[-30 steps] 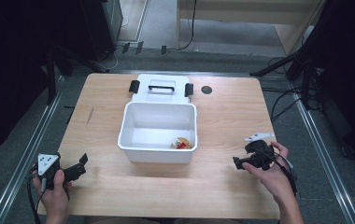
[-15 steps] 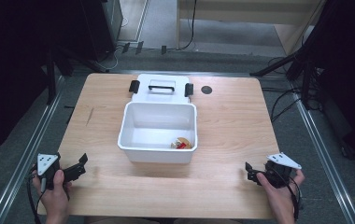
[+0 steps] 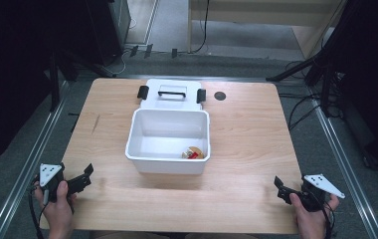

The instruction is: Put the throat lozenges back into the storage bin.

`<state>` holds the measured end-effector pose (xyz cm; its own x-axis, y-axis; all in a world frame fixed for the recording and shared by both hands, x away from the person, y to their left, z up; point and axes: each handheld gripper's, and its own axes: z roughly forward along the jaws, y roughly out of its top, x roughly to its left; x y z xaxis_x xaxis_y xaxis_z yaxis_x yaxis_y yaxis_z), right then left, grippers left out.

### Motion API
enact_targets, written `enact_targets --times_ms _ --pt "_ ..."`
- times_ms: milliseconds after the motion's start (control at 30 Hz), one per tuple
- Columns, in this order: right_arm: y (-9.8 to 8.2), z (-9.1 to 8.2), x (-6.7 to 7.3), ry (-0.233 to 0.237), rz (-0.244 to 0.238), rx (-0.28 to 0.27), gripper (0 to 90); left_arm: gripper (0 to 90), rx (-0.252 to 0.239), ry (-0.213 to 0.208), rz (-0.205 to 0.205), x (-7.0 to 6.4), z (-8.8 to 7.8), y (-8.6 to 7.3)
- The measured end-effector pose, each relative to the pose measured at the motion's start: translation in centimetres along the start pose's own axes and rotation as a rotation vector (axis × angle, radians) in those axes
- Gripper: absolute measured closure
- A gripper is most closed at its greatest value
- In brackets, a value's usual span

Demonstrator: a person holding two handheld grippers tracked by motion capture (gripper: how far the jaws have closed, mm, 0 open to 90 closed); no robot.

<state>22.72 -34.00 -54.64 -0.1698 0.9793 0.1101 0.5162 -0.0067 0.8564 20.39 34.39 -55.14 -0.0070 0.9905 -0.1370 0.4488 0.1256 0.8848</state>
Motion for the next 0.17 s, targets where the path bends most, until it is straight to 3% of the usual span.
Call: enact_targets --times_ms 167 --pt "-0.04 0.05 0.32 -0.002 -0.022 0.007 0.0 0.0 0.004 0.003 0.007 -0.05 0.04 0.02"
